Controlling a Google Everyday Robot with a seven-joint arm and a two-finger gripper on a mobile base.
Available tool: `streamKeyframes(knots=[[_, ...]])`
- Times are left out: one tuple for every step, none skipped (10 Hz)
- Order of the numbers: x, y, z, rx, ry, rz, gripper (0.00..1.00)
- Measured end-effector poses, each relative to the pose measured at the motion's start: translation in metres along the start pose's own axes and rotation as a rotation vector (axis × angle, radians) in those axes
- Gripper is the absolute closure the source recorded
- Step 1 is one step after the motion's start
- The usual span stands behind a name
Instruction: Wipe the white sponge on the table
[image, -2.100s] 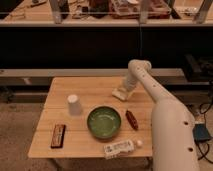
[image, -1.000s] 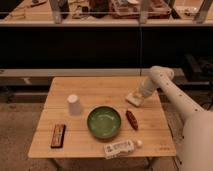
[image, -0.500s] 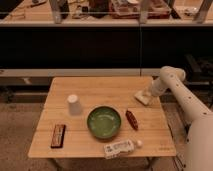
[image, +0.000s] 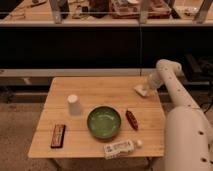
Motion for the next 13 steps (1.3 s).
streamKeyframes(knots=[[-0.003, -0.014, 0.003, 0.007, 0.002, 0.0, 1.0], [-0.01, -0.024, 0.003, 0.014, 0.001, -0.009, 1.0], [-0.017, -0.03, 0.004, 0.019, -0.002, -0.017, 1.0], [-0.031, -0.037, 0.006, 0.023, -0.011, -0.034, 1.0], [-0.049, -0.042, 0.012, 0.016, -0.027, -0.06, 1.0], [-0.066, -0.043, 0.019, 0.003, -0.046, -0.091, 1.0], [-0.079, -0.04, 0.024, -0.011, -0.059, -0.119, 1.0], [-0.092, -0.028, 0.028, -0.028, -0.077, -0.155, 1.0], [-0.1, -0.015, 0.028, -0.042, -0.092, -0.178, 1.0], [-0.105, -0.003, 0.026, -0.051, -0.104, -0.192, 1.0], [-0.108, 0.011, 0.021, -0.061, -0.113, -0.206, 1.0], [-0.108, 0.027, 0.015, -0.07, -0.116, -0.216, 1.0], [-0.1, 0.04, 0.007, -0.076, -0.11, -0.221, 1.0]])
